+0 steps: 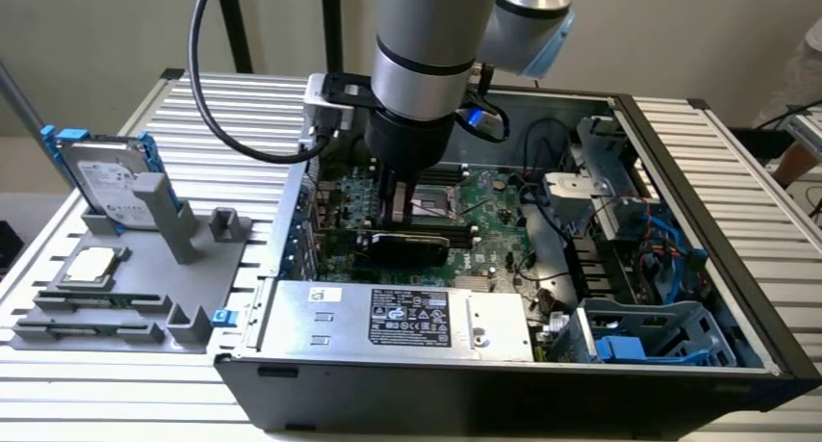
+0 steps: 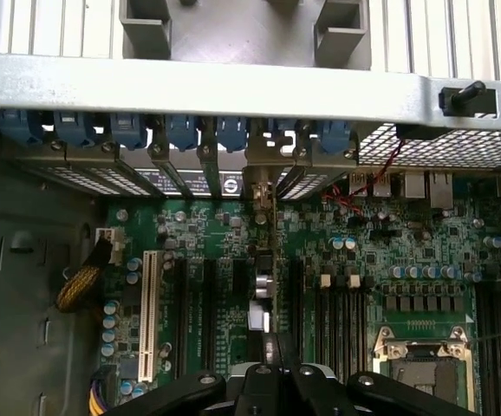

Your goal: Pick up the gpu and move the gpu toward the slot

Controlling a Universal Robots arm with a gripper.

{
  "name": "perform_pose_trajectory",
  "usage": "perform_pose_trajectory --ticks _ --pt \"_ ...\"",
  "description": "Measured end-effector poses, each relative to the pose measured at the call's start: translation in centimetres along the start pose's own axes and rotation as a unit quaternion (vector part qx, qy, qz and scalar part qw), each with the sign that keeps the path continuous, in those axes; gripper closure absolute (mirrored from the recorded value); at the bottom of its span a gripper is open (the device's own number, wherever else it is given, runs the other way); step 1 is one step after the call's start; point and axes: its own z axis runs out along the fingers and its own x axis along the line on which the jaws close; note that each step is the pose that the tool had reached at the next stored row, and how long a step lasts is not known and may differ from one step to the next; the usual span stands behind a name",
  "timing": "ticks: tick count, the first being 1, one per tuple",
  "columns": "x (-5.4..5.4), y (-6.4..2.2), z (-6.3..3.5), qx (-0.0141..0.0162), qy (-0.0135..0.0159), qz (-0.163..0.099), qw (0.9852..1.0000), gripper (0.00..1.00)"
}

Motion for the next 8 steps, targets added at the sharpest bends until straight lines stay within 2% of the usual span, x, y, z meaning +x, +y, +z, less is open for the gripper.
perform_pose_trajectory --ticks 8 --pt "-0.17 0.48 0.46 0.0036 -0.0001 0.000 1.0000 0.89"
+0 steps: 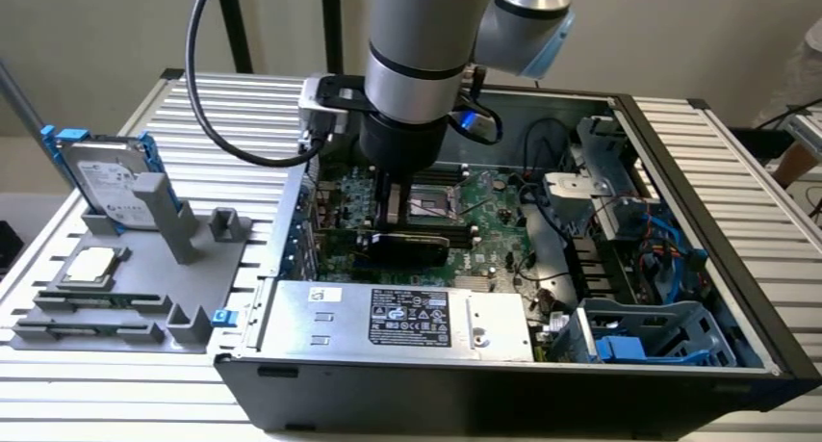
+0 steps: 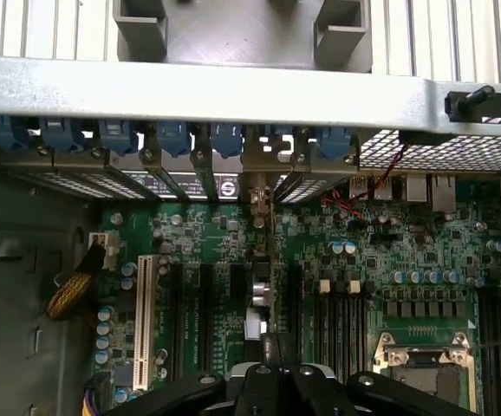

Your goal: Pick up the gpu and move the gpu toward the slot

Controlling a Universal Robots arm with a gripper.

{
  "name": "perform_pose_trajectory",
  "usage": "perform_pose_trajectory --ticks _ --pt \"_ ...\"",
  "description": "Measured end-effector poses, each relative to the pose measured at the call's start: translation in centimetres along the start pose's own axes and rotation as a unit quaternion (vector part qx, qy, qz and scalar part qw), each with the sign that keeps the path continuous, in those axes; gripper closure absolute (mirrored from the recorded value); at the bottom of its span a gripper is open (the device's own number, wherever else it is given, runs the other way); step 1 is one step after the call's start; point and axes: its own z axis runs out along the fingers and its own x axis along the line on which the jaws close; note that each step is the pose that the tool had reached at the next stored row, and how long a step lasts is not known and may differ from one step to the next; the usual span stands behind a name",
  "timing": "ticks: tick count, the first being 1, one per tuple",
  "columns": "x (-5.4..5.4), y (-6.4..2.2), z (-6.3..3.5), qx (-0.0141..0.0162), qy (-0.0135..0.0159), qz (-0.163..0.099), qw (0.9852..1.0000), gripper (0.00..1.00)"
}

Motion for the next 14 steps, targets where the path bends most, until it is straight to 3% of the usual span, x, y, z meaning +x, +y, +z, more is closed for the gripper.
perform_pose_trajectory --ticks 14 --pt "0.00 0.00 0.64 0.0024 0.0007 0.000 1.0000 0.89"
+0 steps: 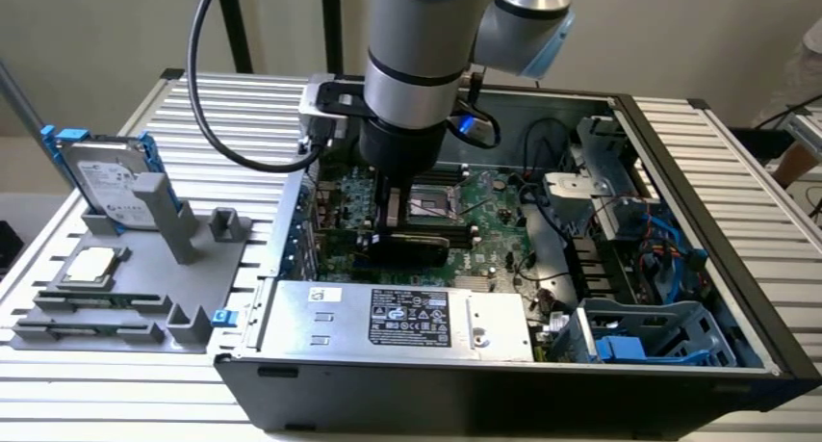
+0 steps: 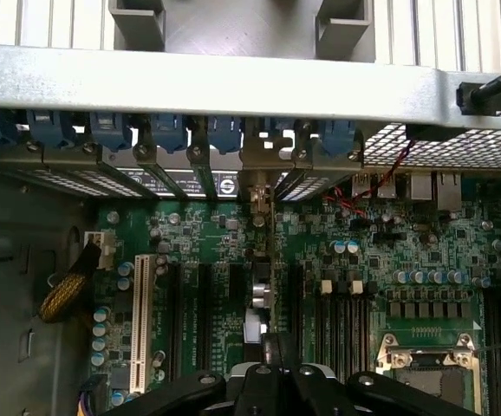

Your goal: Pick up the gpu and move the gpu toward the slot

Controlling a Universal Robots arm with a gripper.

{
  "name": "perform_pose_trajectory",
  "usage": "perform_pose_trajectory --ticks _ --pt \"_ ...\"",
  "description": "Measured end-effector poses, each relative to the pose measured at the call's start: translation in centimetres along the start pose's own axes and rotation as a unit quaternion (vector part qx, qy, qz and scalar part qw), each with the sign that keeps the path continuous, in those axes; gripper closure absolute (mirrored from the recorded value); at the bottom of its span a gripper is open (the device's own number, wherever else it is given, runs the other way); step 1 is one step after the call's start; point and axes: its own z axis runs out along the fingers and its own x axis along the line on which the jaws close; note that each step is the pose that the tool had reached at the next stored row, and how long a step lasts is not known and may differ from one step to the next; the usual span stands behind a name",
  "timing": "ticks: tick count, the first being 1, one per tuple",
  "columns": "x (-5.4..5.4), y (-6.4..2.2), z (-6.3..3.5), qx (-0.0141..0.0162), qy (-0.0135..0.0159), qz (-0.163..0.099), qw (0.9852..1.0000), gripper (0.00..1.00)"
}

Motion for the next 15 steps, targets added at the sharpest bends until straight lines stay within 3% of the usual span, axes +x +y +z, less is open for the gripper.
perform_pose_trajectory --ticks 15 --pt "0.03 0.00 0.42 0.0004 0.0044 0.000 1.0000 0.89"
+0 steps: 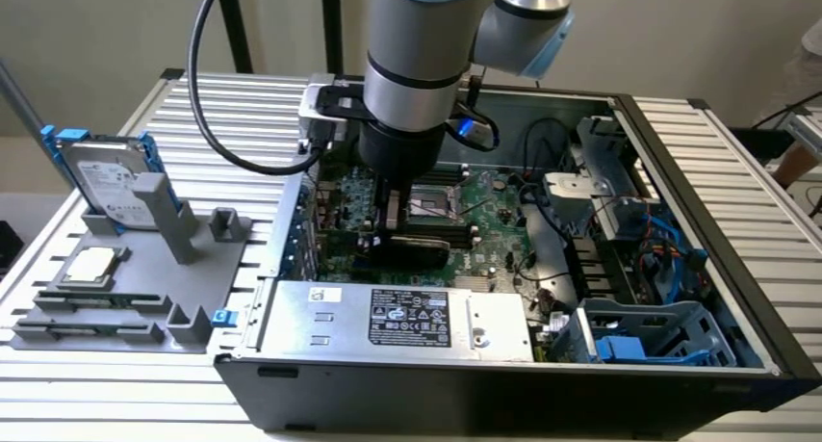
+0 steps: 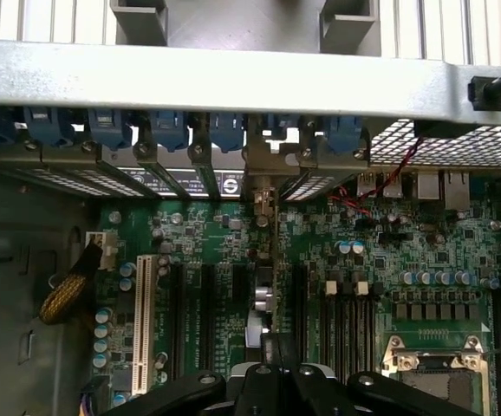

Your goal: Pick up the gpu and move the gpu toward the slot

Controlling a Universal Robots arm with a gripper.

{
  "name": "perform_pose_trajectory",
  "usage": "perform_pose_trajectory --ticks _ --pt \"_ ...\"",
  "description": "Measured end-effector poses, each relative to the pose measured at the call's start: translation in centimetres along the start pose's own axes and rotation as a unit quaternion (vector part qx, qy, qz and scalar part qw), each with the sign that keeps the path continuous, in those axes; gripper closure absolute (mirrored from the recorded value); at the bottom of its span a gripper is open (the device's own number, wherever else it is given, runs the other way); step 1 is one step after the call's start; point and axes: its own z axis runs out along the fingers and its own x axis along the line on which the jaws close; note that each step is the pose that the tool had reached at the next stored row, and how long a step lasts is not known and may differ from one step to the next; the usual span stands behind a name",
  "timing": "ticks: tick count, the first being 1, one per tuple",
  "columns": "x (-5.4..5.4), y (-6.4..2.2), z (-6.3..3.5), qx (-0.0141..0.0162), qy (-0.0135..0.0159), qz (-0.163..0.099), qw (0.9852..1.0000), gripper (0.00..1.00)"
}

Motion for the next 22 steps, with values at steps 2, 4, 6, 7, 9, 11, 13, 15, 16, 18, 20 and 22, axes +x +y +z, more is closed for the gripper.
perform_pose_trajectory --ticks 2,4,6,7,9,11,13,15,16,18,20,22 --pt "0.0 0.01 -0.16 0.0004 -0.0008 0.000 1.0000 0.89" --pt "-0.1 0.07 -0.84 0.0002 -0.0001 0.000 1.0000 0.89" --pt "-0.1 0.13 -1.49 0.0001 -0.0002 0.000 1.0000 0.89" --pt "-0.1 0.15 -1.78 0.0000 0.0000 0.000 1.0000 0.89" --pt "-0.2 0.22 -2.33 0.0000 0.0000 -0.001 1.0000 0.89" --pt "-0.2 0.36 -2.95 0.0000 0.0001 -0.001 1.0000 0.89" --pt "-0.2 0.53 -3.33 0.0000 0.0001 -0.002 1.0000 0.89" --pt "-0.2 0.62 -3.34 0.0000 0.0000 -0.002 1.0000 0.89" --pt "-0.2 0.62 -3.34 0.0000 0.0000 -0.002 1.0000 0.89" --pt "-0.2 0.63 -3.35 0.0000 0.0000 -0.002 1.0000 0.89" --pt "-0.2 0.64 -3.35 0.0000 0.0001 -0.002 1.0000 0.89" --pt "-0.2 0.78 -3.33 0.0000 0.0000 -0.002 1.0000 0.89"
